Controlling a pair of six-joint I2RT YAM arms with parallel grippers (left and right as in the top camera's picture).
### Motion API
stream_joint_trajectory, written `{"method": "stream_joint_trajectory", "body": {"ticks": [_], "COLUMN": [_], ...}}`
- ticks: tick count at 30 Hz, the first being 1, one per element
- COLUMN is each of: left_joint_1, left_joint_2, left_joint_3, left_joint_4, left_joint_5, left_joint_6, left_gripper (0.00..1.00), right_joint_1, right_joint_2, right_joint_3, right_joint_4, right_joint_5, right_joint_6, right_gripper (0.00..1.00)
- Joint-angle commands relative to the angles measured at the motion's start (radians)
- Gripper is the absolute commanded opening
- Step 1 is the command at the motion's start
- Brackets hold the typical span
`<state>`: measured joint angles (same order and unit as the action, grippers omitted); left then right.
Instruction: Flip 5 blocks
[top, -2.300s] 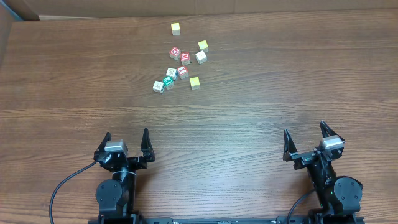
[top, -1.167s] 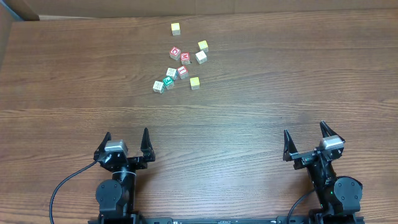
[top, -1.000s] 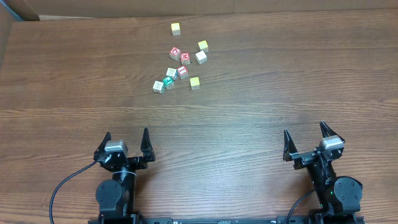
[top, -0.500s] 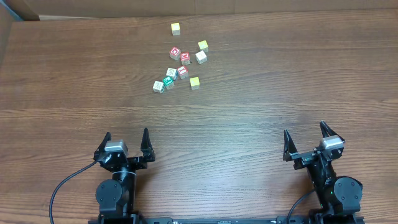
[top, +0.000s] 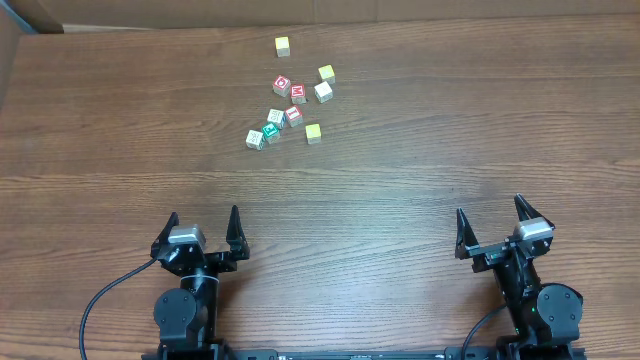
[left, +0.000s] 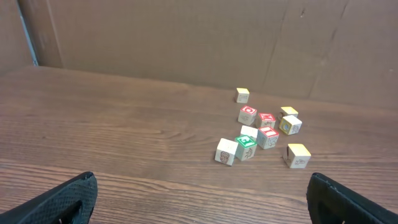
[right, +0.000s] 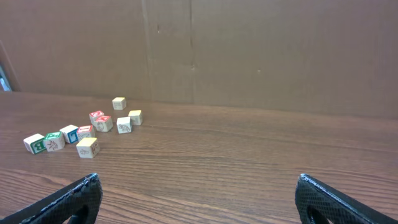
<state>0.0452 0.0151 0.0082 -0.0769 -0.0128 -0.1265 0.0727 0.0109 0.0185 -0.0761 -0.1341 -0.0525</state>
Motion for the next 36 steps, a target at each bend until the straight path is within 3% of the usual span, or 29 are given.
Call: {"method": "stream_joint_trajectory", "body": {"ticks": [1,36], "left_joint_1": [-0.006,-0.006], "left_joint_2": [-0.006,0.042], "left_joint_3": [-0.003,-0.003], "left_joint_4": [0.002,0.002], "left_joint_5": [-0.014,-0.021], "left_joint_6": [0.019,0.019], "left_gripper": [1.0,1.0], "right_joint_1": [-0.003,-0.003], "right_joint_2": [-0.006,-0.006], "right_joint_3": [-0.01,-0.01], "right_joint_4": [0.003,0.004], "right_joint_5": [-0.002,-0.002], "right_joint_6": [-0.004,-0.004], "right_gripper": [1.0,1.0]}}
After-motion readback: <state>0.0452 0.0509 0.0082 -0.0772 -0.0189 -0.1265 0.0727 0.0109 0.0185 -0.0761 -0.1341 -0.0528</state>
